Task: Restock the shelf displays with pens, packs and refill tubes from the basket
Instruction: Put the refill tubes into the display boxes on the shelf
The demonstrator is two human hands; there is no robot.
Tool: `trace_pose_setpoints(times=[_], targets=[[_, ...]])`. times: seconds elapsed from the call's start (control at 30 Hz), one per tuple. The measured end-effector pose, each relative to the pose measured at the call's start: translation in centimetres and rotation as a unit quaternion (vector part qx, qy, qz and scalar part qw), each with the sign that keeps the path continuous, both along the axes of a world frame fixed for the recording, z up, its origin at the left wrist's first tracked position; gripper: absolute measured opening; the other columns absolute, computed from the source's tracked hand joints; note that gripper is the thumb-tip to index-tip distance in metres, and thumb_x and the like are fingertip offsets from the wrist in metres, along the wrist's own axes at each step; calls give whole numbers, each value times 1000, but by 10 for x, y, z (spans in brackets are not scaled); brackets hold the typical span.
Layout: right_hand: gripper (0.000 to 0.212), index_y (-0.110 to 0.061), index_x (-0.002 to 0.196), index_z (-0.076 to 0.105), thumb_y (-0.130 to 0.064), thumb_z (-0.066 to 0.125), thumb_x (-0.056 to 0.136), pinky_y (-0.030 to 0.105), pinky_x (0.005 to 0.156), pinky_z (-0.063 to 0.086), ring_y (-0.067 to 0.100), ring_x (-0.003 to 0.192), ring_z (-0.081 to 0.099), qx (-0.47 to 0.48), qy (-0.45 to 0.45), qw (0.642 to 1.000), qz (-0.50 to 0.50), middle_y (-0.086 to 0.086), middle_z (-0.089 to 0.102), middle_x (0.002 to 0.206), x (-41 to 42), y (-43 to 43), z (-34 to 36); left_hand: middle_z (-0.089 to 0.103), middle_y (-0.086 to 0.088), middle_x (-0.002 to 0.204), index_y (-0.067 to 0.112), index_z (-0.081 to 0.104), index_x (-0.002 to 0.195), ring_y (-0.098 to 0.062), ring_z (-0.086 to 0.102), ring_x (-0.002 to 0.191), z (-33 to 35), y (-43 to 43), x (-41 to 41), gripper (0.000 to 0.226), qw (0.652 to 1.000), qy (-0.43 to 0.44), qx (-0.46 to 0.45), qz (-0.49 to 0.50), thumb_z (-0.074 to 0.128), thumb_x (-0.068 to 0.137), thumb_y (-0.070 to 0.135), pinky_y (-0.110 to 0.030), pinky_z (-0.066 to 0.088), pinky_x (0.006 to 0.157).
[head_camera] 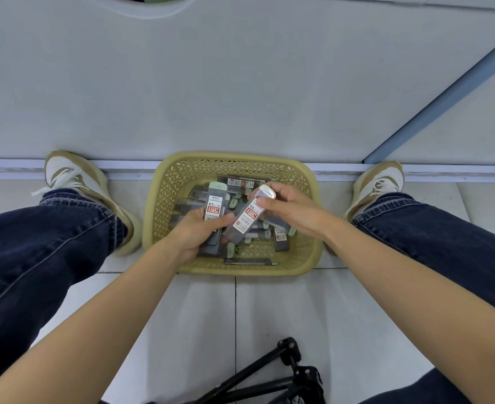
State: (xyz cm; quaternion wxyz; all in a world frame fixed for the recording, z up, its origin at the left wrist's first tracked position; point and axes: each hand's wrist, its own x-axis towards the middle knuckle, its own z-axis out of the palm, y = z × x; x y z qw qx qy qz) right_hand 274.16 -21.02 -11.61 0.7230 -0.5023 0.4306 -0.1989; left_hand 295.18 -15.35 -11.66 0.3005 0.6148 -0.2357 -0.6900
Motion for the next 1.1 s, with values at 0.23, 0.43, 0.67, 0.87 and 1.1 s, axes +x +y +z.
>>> trace_pose_setpoints(times=[0.23,0.43,0.67,0.87,1.1], targets=[[10,-7,104,59,-6,53,95,33,86,55,29,105,62,25,-74,996,-50,30,59,118,3,-3,6,73,-14,104,5,61,117,-21,70,82,5,2,1,29,998,34,-27,-54,64,90,16,-22,51,51],[31,-14,120,58,-1,56,92,35,86,56,25,104,63,21,-95,994,-49,18,64,115,-2,-7,4,68,-13,94,1,60,122,-11,53,49,11,3,7,54,995,89,-19,-49,64,82,38,-20,46,47],[27,-17,113,62,-3,61,90,31,79,56,18,94,68,-6,-28,996,-88,2,73,100,-2,-9,2,70,-6,79,0,65,108,-12,53,47,18,1,-2,31,997,51,-59,-17,62,91,25,-20,47,46],[24,-17,112,60,-12,65,90,24,67,55,15,90,68,-50,29,991,-118,4,72,103,6,-7,15,71,-5,71,12,66,85,-12,54,47,31,-1,-8,7,994,-15,-109,-21,68,88,18,-21,47,45],[21,-13,109,55,-12,65,91,24,60,46,12,68,56,-170,44,976,-125,4,66,95,15,-27,95,75,-4,79,14,66,98,-17,62,60,96,-20,-16,15,975,-93,-200,-12,73,86,21,-29,49,55]])
